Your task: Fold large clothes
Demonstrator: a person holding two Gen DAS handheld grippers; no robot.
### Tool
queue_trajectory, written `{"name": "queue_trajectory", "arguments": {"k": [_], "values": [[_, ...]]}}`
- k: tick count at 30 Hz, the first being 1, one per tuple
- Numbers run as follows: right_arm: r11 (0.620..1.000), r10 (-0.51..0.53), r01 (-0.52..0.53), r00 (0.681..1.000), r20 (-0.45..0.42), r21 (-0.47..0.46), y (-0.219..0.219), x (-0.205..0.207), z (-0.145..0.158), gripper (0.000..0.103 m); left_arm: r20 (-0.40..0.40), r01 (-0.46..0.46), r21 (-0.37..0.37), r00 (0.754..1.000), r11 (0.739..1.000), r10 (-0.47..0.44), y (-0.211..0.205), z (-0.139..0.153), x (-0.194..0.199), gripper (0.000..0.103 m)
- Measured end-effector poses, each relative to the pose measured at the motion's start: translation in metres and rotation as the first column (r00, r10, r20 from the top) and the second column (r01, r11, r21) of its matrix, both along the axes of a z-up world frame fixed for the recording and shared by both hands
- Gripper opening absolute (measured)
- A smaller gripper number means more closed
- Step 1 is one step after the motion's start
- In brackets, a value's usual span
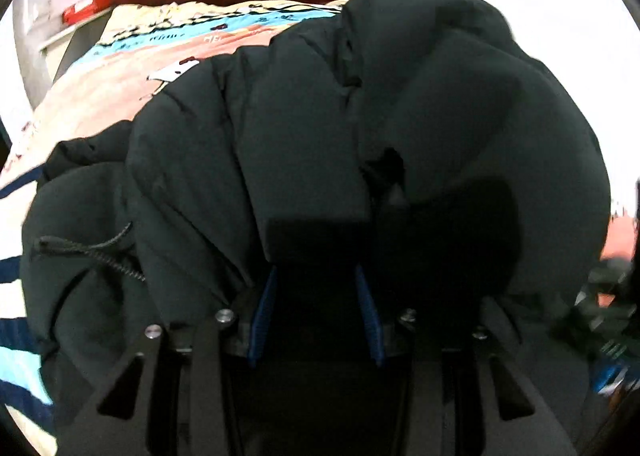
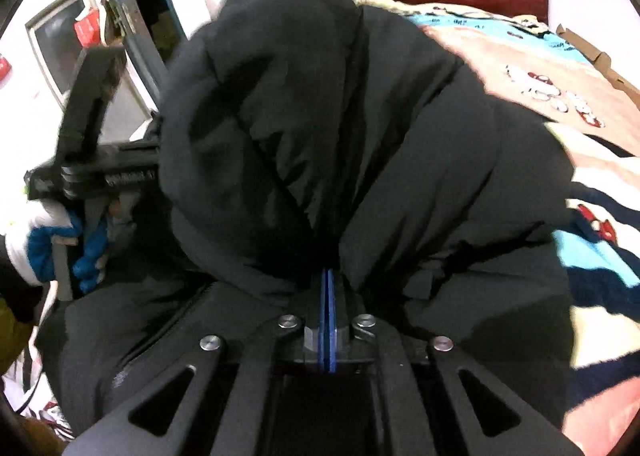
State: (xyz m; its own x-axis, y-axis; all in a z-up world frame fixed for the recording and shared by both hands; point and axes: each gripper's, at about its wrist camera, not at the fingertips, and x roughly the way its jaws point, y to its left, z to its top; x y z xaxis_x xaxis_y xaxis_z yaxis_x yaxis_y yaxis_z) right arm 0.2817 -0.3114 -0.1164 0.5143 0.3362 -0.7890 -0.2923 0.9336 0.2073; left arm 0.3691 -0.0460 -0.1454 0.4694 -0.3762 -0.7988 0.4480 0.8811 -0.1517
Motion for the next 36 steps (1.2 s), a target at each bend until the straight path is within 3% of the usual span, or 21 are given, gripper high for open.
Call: {"name": "queue_trajectory", "arguments": {"k": [2,4,7,11,16,21,30,32,36], "values": [[1.0,0.01,-0.009,0.999,0.054,-0.013,-0.003,-0.012,0.023,0.02,0.008,0.002,0.004,1.0,1.0,-0.002,0.003,0.003,-0.004,0.038],[1.0,0.006,-0.003,0.994,0.11,-0.021,-0.006,-0.013,0.045,0.043,0.004,-0.007,-0.01,1.0,1.0,0.007,0.006,0.005,-0.004,0.038],[1.0,-0.004,0.006,0.978,0.208,-0.013,-0.007,0.001,0.082,0.043,0.006,-0.015,-0.042,1.0,0.999,0.015,0.012,0.009,-0.002,0.038],[0.999,0.006,0.004,0.965,0.264,-0.04,0.007,0.038,0.101,0.043,0.018,-0.008,-0.05,1.0,0.999,0.009,0.015,0.011,-0.003,0.038],[0.998,0.01,0.002,0.979,0.205,-0.062,0.018,0.088,0.068,0.044,0.036,-0.001,-0.023,0.999,1.0,0.002,0.011,0.009,-0.012,0.038],[0.996,-0.013,0.021,0.996,0.092,-0.087,0.017,0.082,0.008,0.046,0.036,0.02,-0.024,0.999,1.0,-0.019,0.015,0.004,-0.021,0.038],[0.986,0.062,-0.056,0.997,0.034,-0.158,0.024,0.02,-0.009,0.046,0.053,0.068,0.038,0.996,0.997,-0.07,0.013,-0.003,-0.062,0.038],[0.989,0.041,-0.037,0.999,0.025,-0.143,0.02,0.025,-0.017,0.047,0.063,0.064,0.052,0.996,0.997,-0.067,0.01,-0.011,-0.058,0.038],[0.993,-0.014,0.014,1.0,-0.003,-0.114,0.013,0.058,-0.04,0.047,0.031,0.017,0.007,0.999,1.0,-0.017,0.01,-0.031,-0.026,0.039]]}}
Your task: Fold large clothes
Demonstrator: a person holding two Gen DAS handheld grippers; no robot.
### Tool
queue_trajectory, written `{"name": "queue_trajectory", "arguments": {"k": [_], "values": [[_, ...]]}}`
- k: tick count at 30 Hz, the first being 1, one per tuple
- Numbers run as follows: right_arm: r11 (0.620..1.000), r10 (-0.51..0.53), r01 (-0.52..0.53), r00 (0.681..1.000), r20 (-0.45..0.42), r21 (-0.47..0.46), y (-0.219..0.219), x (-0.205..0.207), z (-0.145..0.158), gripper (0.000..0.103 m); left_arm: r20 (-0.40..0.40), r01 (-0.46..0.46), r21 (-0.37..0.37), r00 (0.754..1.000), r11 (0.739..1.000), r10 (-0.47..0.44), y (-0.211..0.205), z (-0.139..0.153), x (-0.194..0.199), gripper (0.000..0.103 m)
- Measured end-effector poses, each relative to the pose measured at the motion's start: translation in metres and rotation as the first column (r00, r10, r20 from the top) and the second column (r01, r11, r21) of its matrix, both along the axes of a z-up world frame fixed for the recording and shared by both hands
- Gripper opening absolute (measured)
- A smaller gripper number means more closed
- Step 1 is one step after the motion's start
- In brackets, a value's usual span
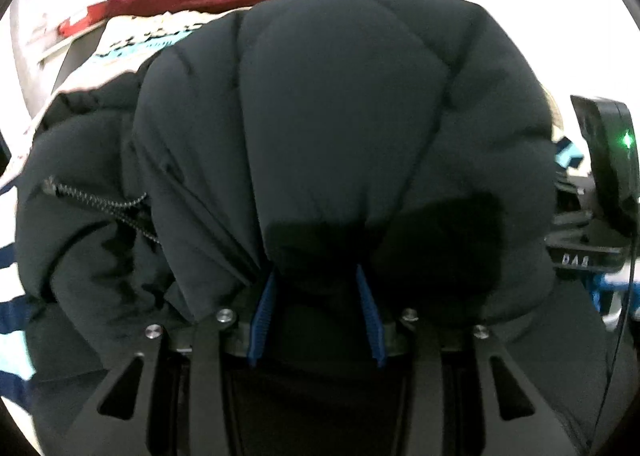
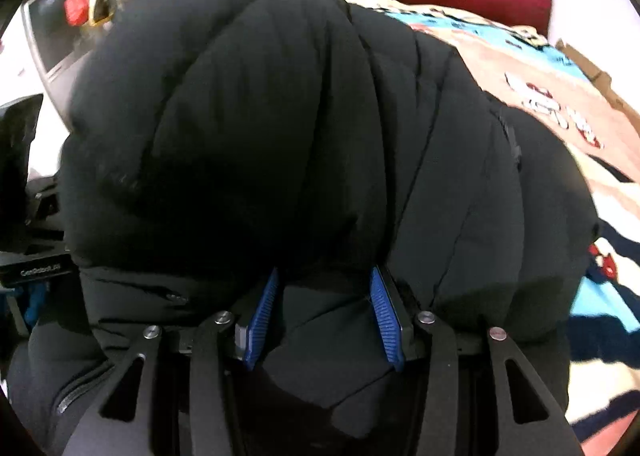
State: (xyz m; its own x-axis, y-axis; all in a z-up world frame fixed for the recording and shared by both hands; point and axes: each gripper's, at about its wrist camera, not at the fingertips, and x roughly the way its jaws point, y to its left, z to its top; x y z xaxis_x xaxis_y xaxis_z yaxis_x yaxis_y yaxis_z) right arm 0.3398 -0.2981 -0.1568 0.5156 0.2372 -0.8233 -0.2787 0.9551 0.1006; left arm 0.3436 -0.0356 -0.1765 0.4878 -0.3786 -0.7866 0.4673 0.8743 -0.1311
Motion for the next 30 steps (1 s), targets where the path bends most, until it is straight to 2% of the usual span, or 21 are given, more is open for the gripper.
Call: {"name": "queue_trajectory", "arguments": {"k": [4,9,13,20,23,25,28,30], "values": [[1.0,-0.012,0.011,1.0,-0.008,-0.01,0.001,0.008,-0.001,0.047,0.005,-0.016,0.024,1.0,1.0,0.016,-0.006,0.001,0.005,0.039],[1.0,0.011,-0.011,1.0,0.002,-0.028,0.003,-0.003,0.02,0.048,0.019,-0.028,-0.006,0.999,1.0,0.028,0.001,0.026,-0.014,0.039],[1.0,-0.003,0.003,0.999,0.051,0.001,-0.001,-0.011,0.042,0.054,0.051,-0.037,-0.035,0.998,0.999,0.039,0.011,0.049,-0.021,0.039],[0.999,0.028,-0.034,0.984,0.178,0.03,-0.004,-0.012,0.095,0.054,0.134,-0.036,-0.15,0.989,0.988,0.056,0.03,0.105,-0.023,0.039],[0.998,0.036,-0.047,0.973,0.229,0.043,0.0,0.004,0.119,0.056,0.154,-0.031,-0.199,0.986,0.979,0.063,0.027,0.127,-0.006,0.039],[0.998,0.035,-0.047,0.967,0.253,0.039,0.006,0.014,0.128,0.063,0.16,-0.026,-0.209,0.985,0.978,0.06,0.02,0.136,0.013,0.039],[0.999,0.021,-0.028,0.964,0.265,0.023,0.012,0.037,0.128,0.068,0.149,-0.019,-0.194,0.988,0.981,0.049,0.002,0.132,0.045,0.039],[1.0,0.008,-0.013,0.969,0.247,0.019,0.014,0.052,0.12,0.068,0.099,-0.014,-0.185,0.995,0.983,0.033,-0.009,0.114,0.065,0.039]]}}
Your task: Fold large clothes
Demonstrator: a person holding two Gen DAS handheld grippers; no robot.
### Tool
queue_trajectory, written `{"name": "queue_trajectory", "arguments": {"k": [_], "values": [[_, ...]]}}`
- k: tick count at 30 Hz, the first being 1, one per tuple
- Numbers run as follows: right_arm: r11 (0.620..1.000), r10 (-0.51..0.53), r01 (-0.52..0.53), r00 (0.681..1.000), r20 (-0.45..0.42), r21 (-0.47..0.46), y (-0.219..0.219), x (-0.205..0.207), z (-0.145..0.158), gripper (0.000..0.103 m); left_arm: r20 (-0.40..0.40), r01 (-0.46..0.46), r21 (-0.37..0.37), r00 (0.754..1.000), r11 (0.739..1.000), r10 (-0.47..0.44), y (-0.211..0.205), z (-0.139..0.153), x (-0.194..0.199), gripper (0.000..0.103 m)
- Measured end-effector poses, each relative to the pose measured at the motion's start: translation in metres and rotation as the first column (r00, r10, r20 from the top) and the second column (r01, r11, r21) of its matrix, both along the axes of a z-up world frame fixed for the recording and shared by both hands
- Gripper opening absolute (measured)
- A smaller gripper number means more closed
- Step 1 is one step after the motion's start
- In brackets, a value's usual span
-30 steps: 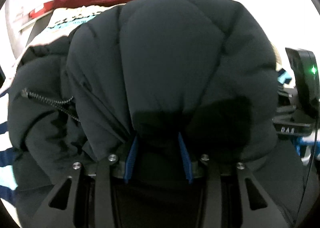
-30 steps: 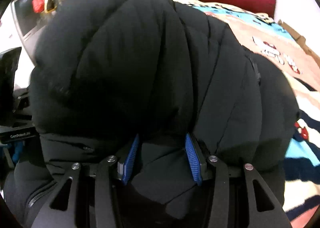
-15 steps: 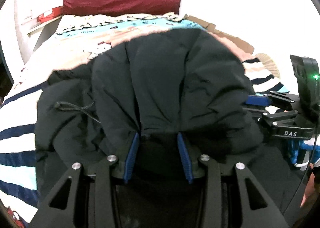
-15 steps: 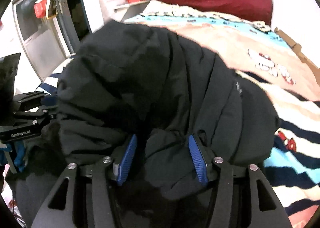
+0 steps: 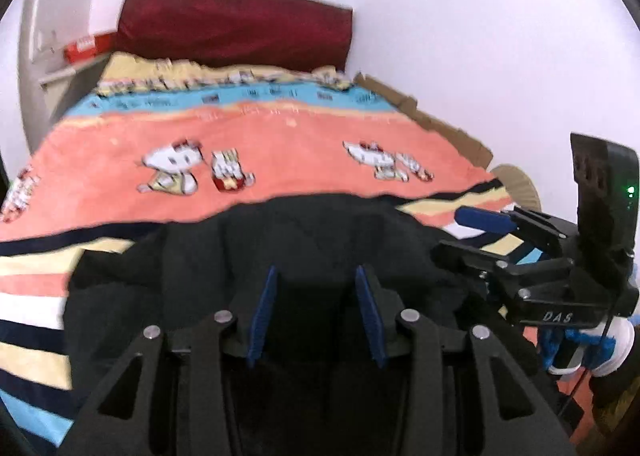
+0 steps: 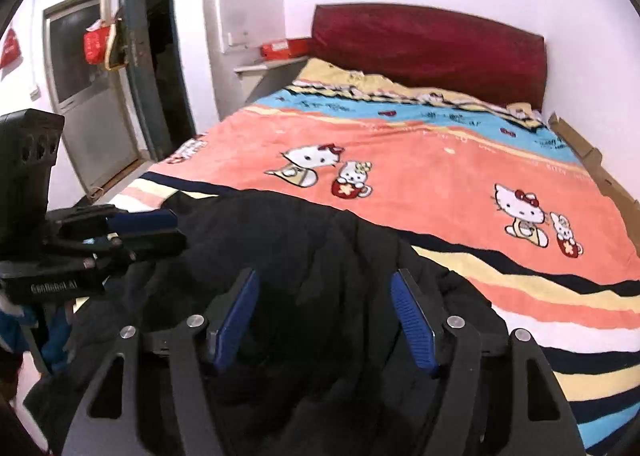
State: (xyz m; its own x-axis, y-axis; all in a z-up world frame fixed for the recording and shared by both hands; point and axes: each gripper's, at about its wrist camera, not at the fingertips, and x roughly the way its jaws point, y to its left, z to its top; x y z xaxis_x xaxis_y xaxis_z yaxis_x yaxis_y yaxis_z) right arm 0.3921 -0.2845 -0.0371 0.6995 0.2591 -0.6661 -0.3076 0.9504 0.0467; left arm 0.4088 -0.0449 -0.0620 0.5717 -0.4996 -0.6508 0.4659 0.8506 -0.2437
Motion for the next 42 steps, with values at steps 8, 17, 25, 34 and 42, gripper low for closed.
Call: {"name": "queue_trajectory", "arguments": {"k": [8,17,25,34,42], "values": [[0.995,-0.04,0.023,0.982,-0.187,-0.092,-0.001,0.032,-0.085,0.068,-0.098,0.043,0.095,0.995,0.995,-0.034,-0.024,-0.084,0.015,0.041],[0.994,-0.077,0.06,0.976,-0.202,-0.089,-0.003,0.019,-0.085,0.069,-0.105,0.009,0.132,0.994,0.991,0.005,-0.024,-0.083,0.001,0.041],[0.998,-0.044,0.039,0.992,-0.121,-0.04,0.004,-0.05,-0.043,0.068,-0.049,0.01,0.091,0.999,0.996,-0.005,-0.01,-0.044,-0.06,0.04],[0.997,-0.051,0.038,0.979,-0.197,-0.07,-0.001,-0.064,-0.091,0.069,-0.098,0.013,0.153,0.995,0.988,0.002,-0.02,-0.088,-0.065,0.044],[0.994,-0.08,0.061,0.973,-0.218,-0.093,-0.003,-0.055,-0.106,0.069,-0.09,-0.017,0.219,0.995,0.976,0.038,-0.028,-0.096,-0.067,0.044]]}}
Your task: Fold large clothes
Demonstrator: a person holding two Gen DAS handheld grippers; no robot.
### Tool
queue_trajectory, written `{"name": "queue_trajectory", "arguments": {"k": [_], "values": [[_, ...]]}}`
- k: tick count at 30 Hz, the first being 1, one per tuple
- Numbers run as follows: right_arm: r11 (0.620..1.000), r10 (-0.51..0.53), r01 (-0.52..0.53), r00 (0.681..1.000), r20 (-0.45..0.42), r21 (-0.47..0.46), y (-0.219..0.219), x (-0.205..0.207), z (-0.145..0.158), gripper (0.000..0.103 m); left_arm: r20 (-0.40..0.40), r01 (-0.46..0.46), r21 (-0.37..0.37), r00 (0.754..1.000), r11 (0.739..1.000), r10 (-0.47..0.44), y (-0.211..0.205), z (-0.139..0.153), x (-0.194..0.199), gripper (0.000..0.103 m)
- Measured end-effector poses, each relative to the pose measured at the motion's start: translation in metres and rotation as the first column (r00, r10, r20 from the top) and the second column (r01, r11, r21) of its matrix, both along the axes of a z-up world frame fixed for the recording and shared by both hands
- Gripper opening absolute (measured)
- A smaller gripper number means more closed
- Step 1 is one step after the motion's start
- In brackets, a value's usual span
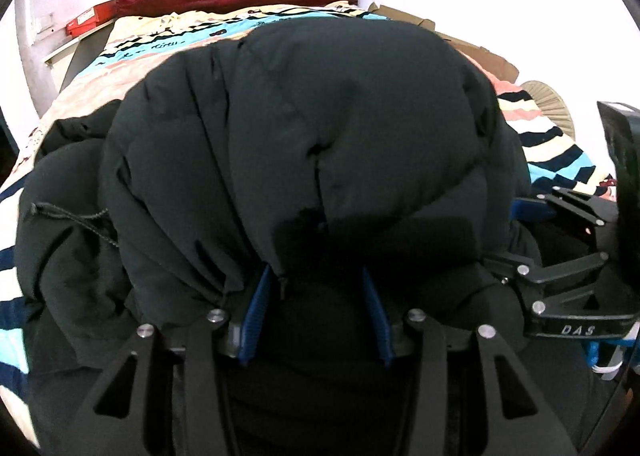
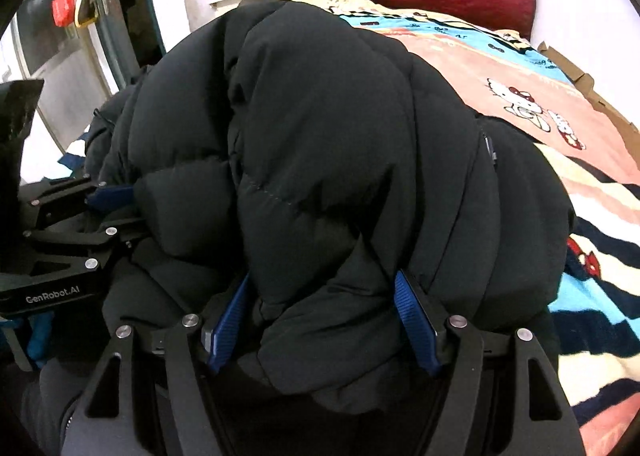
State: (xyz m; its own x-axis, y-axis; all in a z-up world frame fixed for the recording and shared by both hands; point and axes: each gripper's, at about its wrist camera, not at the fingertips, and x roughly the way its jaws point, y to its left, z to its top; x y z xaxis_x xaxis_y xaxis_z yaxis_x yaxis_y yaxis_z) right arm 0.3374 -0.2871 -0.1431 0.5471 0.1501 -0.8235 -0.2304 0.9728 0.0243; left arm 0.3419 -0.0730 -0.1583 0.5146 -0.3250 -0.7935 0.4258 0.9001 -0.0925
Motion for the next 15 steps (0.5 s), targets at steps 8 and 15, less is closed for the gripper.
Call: {"name": "queue_trajectory", "arguments": {"k": [8,15], "values": [[0.999,-0.028,0.028,0.999,0.028,0.025,0.001,-0.059,0.044,0.072,0.027,-0.034,0.001,0.999,0.999,0.034,0.016,0.044,-0.054,0.049],[0.997,-0.067,0.064,0.995,0.069,0.041,-0.017,-0.135,0.075,0.075,0.035,-0.05,0.004,0.998,0.999,0.05,0.053,0.07,-0.132,0.051]]}}
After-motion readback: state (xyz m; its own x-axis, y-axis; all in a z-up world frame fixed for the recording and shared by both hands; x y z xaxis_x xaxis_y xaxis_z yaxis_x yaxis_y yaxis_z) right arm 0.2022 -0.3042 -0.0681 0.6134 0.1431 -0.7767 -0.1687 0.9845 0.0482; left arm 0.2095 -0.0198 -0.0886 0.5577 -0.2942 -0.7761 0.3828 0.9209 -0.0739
